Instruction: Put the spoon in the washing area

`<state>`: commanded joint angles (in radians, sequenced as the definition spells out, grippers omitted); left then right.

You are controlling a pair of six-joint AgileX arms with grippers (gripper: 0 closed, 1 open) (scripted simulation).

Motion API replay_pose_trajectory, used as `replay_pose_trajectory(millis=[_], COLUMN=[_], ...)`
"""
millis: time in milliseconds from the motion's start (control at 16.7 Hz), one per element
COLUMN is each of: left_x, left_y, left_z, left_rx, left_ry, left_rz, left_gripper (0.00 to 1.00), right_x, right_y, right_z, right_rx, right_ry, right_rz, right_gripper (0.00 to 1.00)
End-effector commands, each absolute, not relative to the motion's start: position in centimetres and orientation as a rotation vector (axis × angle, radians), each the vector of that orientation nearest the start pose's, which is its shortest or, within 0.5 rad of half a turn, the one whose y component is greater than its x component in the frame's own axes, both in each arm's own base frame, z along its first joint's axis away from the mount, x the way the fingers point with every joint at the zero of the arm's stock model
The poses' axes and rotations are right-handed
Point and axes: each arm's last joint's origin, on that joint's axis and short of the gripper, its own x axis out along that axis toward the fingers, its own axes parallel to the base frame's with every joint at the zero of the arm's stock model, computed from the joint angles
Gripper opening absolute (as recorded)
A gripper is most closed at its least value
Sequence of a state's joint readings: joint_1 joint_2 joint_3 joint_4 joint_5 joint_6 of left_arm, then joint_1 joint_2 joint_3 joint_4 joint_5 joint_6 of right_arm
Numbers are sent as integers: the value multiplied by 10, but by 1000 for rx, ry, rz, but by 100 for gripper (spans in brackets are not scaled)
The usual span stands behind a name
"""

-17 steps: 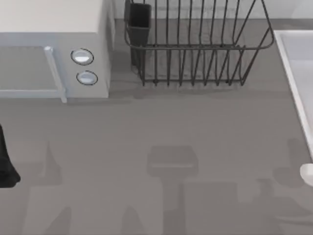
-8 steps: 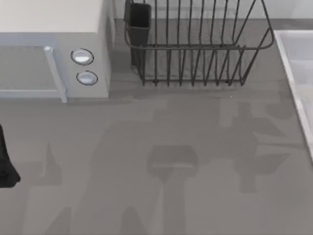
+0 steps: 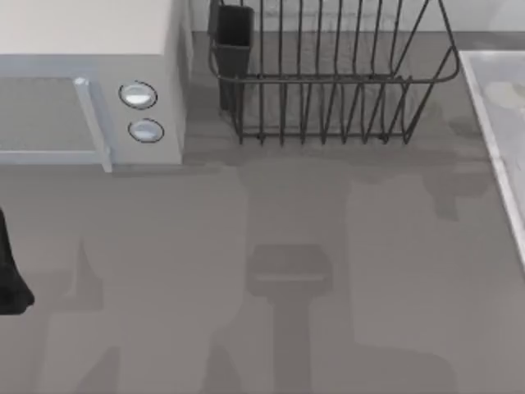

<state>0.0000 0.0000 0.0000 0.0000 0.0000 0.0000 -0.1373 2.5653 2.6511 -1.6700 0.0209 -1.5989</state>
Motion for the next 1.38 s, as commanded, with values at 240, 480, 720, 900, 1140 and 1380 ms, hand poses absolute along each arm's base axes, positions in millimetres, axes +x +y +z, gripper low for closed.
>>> replay_pose_trajectory(millis=[240,480,720,900,1140,1380], left_x=[106,106,106,106,106,106], left_y=[-1,-1,-1,-1,-1,-1], left_z=[160,160,160,160,160,160], left_rx=[0,0,0,0,0,0], left_ry=[0,0,0,0,0,0], left_rz=[0,0,0,0,0,0], left_gripper=[100,100,100,100,100,100], right_x=[496,499,499,502,503,500], right_y=[-68,-69,-66,-64,-66,-69], right_z=[203,198,198,193,171,155], right_rx=[-1126,-1122,-1127,-1138,-1124,-1119], right_ry=[1275,1274,1272,1262,1278,1279], right_rz=[1118,1109,1113,1112,1124,1115], right_gripper=[0,0,0,0,0,0])
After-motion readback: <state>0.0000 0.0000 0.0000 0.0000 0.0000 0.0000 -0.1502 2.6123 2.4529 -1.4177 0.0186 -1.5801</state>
